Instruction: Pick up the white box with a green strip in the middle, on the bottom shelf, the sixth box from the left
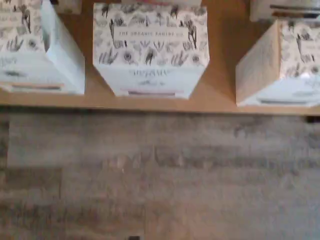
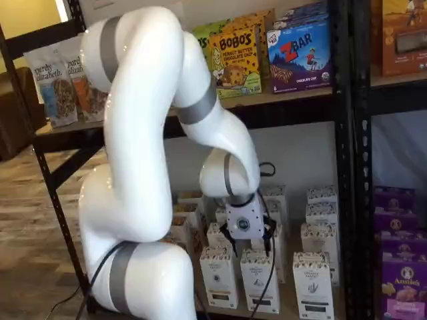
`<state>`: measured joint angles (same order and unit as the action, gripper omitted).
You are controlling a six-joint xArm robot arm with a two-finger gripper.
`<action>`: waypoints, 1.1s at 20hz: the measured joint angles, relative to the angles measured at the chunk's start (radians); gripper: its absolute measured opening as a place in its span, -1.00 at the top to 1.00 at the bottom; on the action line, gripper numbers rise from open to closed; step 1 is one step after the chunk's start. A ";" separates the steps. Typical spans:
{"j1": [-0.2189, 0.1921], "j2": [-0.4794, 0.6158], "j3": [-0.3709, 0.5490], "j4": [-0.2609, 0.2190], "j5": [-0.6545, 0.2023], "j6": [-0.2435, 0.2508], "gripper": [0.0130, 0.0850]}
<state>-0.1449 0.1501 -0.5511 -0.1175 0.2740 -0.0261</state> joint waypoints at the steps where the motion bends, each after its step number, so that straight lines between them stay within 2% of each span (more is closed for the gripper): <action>1: 0.000 0.034 -0.008 -0.008 -0.050 0.008 -1.00; 3: -0.006 0.090 -0.040 -0.041 -0.086 0.038 -1.00; 6: -0.017 0.176 -0.109 -0.063 -0.097 0.048 -1.00; 10: -0.047 0.278 -0.218 -0.167 -0.068 0.119 -1.00; 11: -0.052 0.302 -0.244 -0.170 -0.054 0.114 -1.00; 12: -0.056 0.323 -0.266 -0.147 -0.047 0.088 -1.00; 15: -0.068 0.388 -0.329 0.007 -0.042 -0.074 -1.00; 20: -0.105 0.484 -0.437 0.114 -0.029 -0.214 -1.00; 22: -0.120 0.520 -0.483 0.128 -0.029 -0.243 -1.00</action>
<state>-0.2649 0.6705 -1.0339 0.0109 0.2454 -0.2691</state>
